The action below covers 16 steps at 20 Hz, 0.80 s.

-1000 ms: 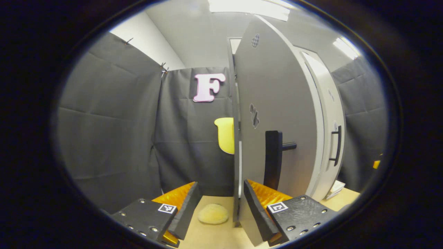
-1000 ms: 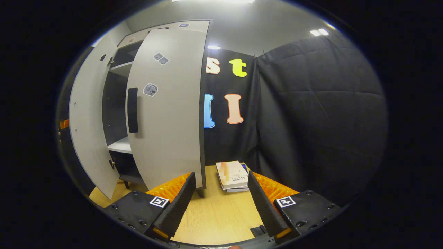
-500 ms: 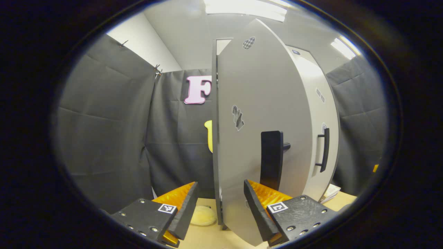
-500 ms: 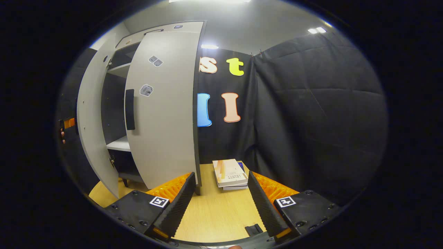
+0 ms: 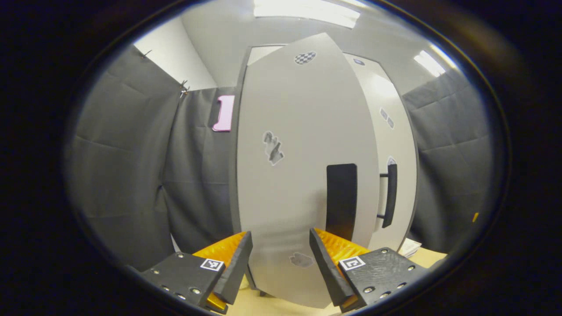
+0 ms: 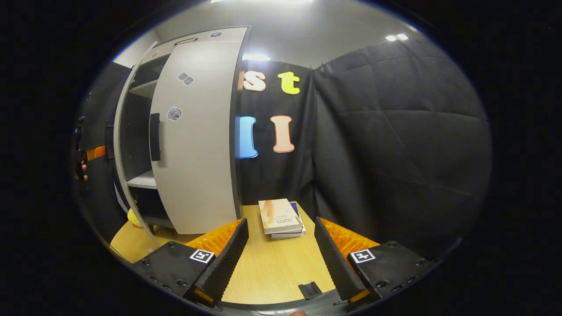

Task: Grasp the bottle in the cabinet with the left hand and place it on the coaster, then close the right door with the right hand and the left door with the left hand.

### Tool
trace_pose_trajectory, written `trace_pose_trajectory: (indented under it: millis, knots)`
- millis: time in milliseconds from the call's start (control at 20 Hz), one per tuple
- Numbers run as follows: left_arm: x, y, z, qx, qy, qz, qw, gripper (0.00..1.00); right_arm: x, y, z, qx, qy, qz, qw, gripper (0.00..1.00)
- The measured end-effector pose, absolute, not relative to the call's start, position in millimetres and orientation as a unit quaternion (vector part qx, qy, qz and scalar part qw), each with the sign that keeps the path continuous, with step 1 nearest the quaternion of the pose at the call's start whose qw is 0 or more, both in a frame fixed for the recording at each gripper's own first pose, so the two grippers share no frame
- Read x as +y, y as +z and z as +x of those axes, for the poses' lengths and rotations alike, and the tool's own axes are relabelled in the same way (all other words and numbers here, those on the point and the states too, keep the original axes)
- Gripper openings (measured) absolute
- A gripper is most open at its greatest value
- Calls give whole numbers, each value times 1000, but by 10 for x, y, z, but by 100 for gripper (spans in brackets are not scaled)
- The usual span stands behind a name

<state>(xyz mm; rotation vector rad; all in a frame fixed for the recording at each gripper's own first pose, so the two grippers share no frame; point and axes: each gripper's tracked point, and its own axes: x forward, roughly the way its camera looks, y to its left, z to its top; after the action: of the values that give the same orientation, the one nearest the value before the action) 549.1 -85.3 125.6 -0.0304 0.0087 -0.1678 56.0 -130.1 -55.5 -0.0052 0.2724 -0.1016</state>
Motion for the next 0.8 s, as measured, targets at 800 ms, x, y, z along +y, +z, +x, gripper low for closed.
trace_pose_trajectory:
  millis: [800]
  knots:
    - [-486,1345,4718,-5,-42,26,999,80,-620,-236,632,96,66,11,993,96]
